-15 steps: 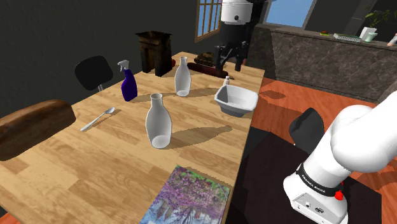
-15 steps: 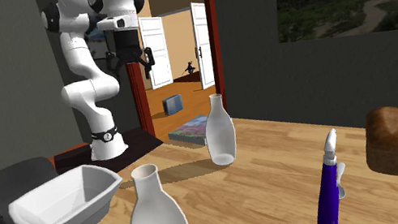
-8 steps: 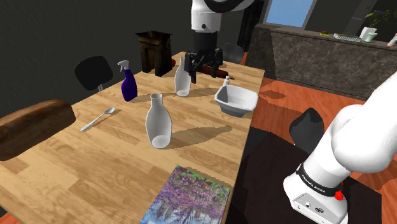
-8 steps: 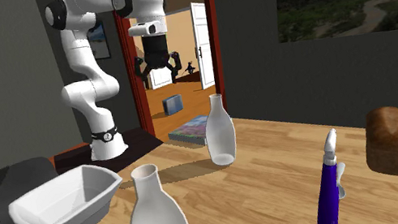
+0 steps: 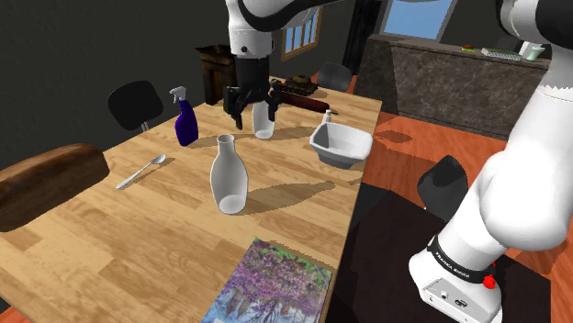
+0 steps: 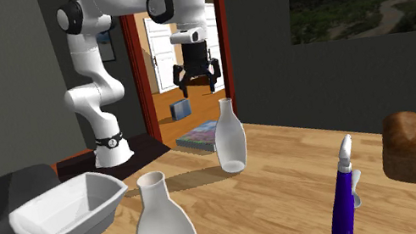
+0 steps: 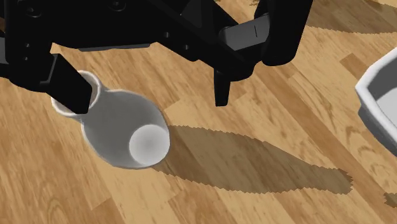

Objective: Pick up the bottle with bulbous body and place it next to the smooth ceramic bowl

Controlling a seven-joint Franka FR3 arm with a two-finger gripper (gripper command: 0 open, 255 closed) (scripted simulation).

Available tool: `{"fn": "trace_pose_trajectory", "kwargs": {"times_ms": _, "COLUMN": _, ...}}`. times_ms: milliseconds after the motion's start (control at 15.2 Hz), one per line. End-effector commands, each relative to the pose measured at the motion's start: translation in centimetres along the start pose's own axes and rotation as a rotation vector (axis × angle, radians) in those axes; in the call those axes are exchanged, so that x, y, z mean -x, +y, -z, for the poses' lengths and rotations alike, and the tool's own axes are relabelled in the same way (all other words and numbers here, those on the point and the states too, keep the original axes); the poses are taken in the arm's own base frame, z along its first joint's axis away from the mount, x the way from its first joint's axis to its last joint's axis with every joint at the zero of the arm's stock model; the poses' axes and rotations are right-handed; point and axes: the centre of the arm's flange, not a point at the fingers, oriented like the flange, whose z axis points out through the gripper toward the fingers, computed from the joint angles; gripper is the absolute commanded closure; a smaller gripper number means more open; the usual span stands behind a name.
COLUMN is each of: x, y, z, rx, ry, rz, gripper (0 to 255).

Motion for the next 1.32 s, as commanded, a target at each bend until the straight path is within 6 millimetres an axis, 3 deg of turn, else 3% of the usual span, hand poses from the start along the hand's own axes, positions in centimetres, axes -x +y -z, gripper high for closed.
{"fn": "trace_pose_trajectory", "kwargs": {"times_ms": 0, "x": -1.5, "y": -2.4, "z": -0.8, "rx": -0.005, "ry": -0.005, "rz": -0.005, "gripper": 0}}
{"fn": "trace_pose_trajectory", "kwargs": {"times_ms": 330, "x": -4.8, "y": -7.4, "z": -2.3, "rx": -0.015, "ry": -0.016, "rz": -0.016, "gripper": 0}}
{"fn": "trace_pose_trajectory", "kwargs": {"times_ms": 858, "x": -4.7, "y": -7.4, "z": -6.3, "rx": -0.015, "ry": -0.016, "rz": -0.016, "gripper": 0}}
{"fn": "trace_pose_trajectory", "kwargs": {"times_ms": 1254, "x": -4.8, "y": -7.4, "z": -6.3, "rx": -0.015, "ry": -0.016, "rz": -0.016, "gripper": 0}}
